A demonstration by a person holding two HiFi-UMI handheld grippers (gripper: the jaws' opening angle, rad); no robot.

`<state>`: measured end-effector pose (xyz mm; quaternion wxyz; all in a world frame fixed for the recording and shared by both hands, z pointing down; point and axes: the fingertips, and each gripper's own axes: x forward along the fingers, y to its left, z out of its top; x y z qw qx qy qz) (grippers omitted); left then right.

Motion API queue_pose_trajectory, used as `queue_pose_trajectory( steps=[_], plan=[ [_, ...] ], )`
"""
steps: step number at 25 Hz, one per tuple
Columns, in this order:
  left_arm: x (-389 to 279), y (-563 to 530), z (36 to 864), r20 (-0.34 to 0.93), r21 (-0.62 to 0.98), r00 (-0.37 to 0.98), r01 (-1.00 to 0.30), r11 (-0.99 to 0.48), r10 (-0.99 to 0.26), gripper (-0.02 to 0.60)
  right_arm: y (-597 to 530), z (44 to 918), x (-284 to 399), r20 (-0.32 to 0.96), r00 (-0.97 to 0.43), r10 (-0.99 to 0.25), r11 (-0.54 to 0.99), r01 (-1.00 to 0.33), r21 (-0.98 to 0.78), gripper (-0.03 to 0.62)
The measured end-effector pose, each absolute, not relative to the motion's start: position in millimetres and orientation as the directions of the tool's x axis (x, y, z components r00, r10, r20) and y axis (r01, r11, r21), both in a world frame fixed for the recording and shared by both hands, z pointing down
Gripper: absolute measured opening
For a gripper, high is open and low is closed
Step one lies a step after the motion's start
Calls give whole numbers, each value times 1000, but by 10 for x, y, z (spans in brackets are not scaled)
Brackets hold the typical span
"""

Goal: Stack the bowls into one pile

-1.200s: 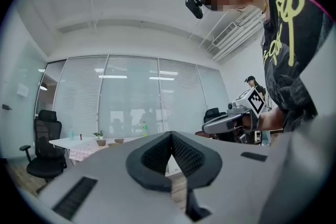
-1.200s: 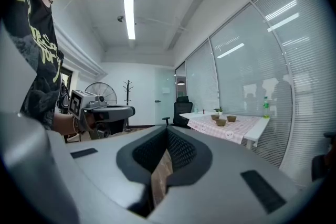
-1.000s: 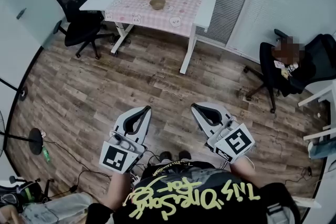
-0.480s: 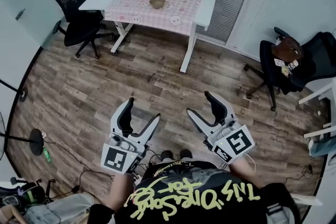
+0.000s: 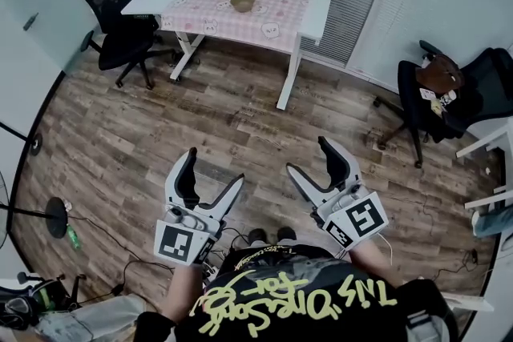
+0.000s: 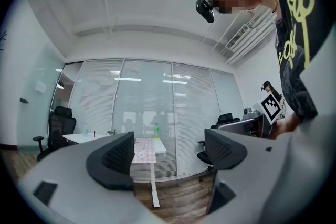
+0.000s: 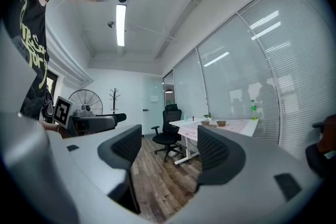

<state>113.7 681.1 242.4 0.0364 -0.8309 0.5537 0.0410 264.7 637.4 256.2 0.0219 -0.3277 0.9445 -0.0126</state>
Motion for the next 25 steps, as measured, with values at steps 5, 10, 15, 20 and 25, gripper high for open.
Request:
queue_pose_trajectory(
  steps=[5, 10, 15, 20, 25],
  plan=[
    [1073, 6839, 2495, -84, -19, 396, -918, -396, -914, 414, 6424, 2610, 2547, -21, -787, -616, 788, -615, -38, 313],
    [969, 6886, 2533, -80, -20, 420, -907, -420, -904, 414, 6499, 2663, 2435, -14, -777, -630, 777, -629, -43, 313],
    [894, 6955, 2630, -43, -4, 461, -887, -462, -886, 414, 6614, 2734, 2324, -1, -766, -643, 765, -642, -46, 313],
    [870, 6920, 2631, -38, -1, 491, -871, -492, -870, 414, 6655, 2753, 2272, 15, -758, -652, 757, -651, -54, 313],
    [858, 6720, 2575, -48, -18, 504, -864, -503, -863, 414, 6504, 2736, 2267, 16, -754, -657, 752, -657, -52, 313]
  ],
)
